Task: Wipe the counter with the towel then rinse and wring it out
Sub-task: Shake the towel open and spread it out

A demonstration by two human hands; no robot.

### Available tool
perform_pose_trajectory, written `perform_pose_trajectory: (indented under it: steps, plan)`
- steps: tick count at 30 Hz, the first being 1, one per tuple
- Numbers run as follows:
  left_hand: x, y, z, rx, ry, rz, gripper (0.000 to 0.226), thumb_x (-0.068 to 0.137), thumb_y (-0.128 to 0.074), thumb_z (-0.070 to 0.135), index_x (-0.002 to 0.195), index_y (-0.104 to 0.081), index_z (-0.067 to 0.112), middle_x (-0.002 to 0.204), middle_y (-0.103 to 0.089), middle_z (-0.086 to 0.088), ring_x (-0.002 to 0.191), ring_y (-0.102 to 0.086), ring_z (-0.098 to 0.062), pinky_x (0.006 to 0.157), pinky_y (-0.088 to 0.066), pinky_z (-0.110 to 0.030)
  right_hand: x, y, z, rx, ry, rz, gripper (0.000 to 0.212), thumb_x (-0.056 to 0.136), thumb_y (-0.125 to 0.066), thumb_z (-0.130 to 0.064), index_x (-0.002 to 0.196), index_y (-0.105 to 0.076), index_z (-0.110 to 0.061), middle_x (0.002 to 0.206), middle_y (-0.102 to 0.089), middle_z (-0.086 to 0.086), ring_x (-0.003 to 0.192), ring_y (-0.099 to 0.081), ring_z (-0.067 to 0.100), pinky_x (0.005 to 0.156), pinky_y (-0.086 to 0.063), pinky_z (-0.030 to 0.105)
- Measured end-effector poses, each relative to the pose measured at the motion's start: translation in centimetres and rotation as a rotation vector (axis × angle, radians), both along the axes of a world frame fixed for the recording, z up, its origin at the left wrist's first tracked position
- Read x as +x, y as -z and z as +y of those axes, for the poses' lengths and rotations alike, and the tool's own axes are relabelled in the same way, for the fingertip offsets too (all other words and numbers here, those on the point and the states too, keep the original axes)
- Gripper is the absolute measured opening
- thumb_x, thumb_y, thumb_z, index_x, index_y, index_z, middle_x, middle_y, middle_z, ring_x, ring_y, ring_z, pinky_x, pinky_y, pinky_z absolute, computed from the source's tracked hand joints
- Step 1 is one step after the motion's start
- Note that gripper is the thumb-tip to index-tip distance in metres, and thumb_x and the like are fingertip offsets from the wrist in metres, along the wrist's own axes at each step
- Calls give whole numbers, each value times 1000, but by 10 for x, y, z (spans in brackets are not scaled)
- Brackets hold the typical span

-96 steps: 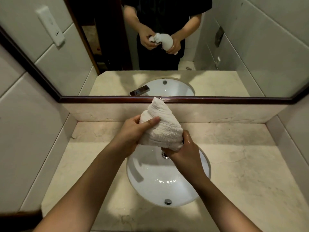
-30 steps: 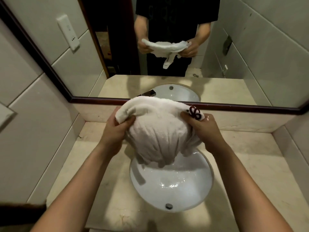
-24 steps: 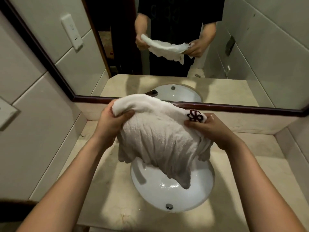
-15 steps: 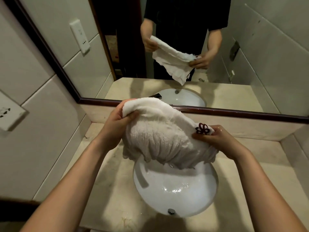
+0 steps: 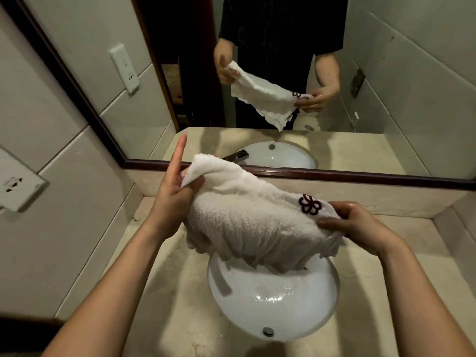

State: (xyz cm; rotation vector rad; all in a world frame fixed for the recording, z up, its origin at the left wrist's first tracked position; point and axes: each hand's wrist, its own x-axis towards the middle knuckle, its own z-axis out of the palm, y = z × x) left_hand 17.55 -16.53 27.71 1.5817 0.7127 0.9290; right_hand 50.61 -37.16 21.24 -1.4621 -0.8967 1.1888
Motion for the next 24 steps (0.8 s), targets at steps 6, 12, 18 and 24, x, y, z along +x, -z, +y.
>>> perform_pose_trajectory:
  steps: [6, 12, 18, 24]
  plan:
    - [-9, 12, -1, 56, -180, 13, 87, 102, -56, -3, 155, -21, 56, 73, -59, 17, 70, -56, 0, 75, -49, -15, 5, 10, 1, 35, -7, 72, 49, 65, -94, -20, 108, -78, -5, 115, -74, 29, 95, -72, 27, 76, -63, 31]
    - [-20, 22, -4, 166, -10, 229, 96, 100, -57, -3, 160, -4, 50, 110, -71, 19, 105, -66, 0, 94, -51, -18, -10, -19, 21, 43, -165, -187, 36, 79, -81, 7, 111, -76, -8, 109, -77, 17, 100, -71, 25, 86, -59, 34]
    - [-43, 48, 0, 30, 24, 472, 117, 96, -67, -1, 156, 13, 59, 145, -60, -10, 130, -61, -17, 117, -44, -42, -28, -75, 48, 93, -219, -258, 27, 78, -83, -16, 104, -80, -18, 104, -80, 5, 97, -75, 21, 82, -62, 32]
    - [-25, 32, -10, -6, 181, 748, 129, 78, -89, 37, 162, 9, 47, 172, -21, 2, 150, -37, -18, 118, -40, -38, -55, -119, 90, 95, -375, -459, 18, 86, -85, -33, 95, -83, -18, 88, -75, 15, 75, -64, 14, 67, -49, 32]
